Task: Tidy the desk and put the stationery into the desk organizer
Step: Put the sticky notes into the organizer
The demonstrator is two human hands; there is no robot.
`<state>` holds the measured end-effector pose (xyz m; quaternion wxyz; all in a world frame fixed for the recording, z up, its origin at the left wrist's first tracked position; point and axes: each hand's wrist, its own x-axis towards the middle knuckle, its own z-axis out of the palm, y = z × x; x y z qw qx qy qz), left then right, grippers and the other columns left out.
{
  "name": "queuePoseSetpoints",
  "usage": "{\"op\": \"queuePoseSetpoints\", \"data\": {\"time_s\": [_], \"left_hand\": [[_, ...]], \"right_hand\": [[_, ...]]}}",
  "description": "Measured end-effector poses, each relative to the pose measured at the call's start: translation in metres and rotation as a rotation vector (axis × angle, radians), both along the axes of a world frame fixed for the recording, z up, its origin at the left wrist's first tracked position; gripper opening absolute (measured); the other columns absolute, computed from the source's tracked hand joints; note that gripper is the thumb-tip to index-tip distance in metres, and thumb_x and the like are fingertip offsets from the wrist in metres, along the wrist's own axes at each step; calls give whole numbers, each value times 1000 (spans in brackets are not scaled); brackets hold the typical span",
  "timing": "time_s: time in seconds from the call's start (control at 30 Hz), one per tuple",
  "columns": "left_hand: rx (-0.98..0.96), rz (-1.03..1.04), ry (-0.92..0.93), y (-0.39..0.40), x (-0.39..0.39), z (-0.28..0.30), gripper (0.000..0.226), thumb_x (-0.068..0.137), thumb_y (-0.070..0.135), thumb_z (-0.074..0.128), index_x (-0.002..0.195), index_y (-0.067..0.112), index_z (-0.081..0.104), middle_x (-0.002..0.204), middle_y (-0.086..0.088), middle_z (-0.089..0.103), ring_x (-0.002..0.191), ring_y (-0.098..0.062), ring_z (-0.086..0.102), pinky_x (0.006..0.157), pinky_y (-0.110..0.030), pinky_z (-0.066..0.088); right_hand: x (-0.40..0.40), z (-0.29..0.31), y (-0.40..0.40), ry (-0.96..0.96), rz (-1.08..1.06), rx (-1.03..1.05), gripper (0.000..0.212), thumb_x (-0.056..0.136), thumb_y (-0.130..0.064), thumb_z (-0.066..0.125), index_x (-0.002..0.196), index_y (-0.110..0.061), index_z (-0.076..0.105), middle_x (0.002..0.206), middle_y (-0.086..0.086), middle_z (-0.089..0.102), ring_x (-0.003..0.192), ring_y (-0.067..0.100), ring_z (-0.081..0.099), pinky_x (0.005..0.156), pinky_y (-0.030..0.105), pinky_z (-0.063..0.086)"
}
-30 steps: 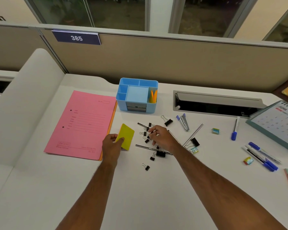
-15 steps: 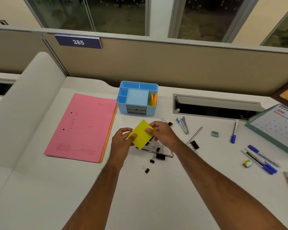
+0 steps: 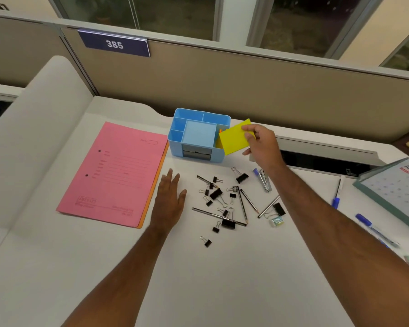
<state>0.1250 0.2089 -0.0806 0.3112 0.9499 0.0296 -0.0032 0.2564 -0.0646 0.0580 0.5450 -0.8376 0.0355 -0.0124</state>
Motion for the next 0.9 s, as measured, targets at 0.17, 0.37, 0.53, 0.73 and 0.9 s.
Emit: {"op": "queuePoseSetpoints", "data": {"time_s": [0.17, 0.37, 0.53, 0.73, 0.9], "left_hand": [[145, -68, 43, 2, 3, -21, 65, 108, 43, 36, 164, 18, 13, 172, 0, 2, 159, -22, -3, 129, -46, 9], [235, -73, -8, -1, -1, -27, 67, 106, 46, 28, 164, 14, 14, 172, -5, 7, 159, -24, 0, 129, -45, 9], [230, -71, -9, 0, -1, -29, 67, 107, 46, 29, 164, 15, 11, 173, -3, 3, 159, -21, -4, 129, -43, 8], [213, -72, -7, 1, 0, -28, 67, 106, 46, 30, 164, 16, 13, 173, -3, 4, 159, -21, -3, 129, -43, 7], [181, -80, 18, 2, 1, -26, 68, 105, 47, 30, 164, 16, 16, 172, -3, 6, 159, -21, -2, 129, -41, 4]], "right_hand": [[26, -7, 6, 6, 15, -121, 32, 104, -9, 51, 135, -10, 60, 125, 11, 55, 88, 21, 63, 52, 18, 56], [36, -16, 18, 38, 52, -216, 34, 105, -13, 50, 138, -9, 59, 128, 10, 57, 88, 23, 73, 53, 23, 59], [38, -25, 26, 40, 95, -344, 38, 104, -21, 54, 141, -16, 59, 130, 8, 63, 81, 17, 72, 62, 34, 64], [36, -28, 31, 71, 143, -358, 34, 101, -21, 56, 134, -14, 64, 127, 10, 64, 71, 15, 66, 44, 12, 47], [28, -28, 27, 37, 69, -306, 28, 99, -20, 60, 125, -17, 67, 128, 2, 52, 96, 26, 68, 52, 26, 60]]}}
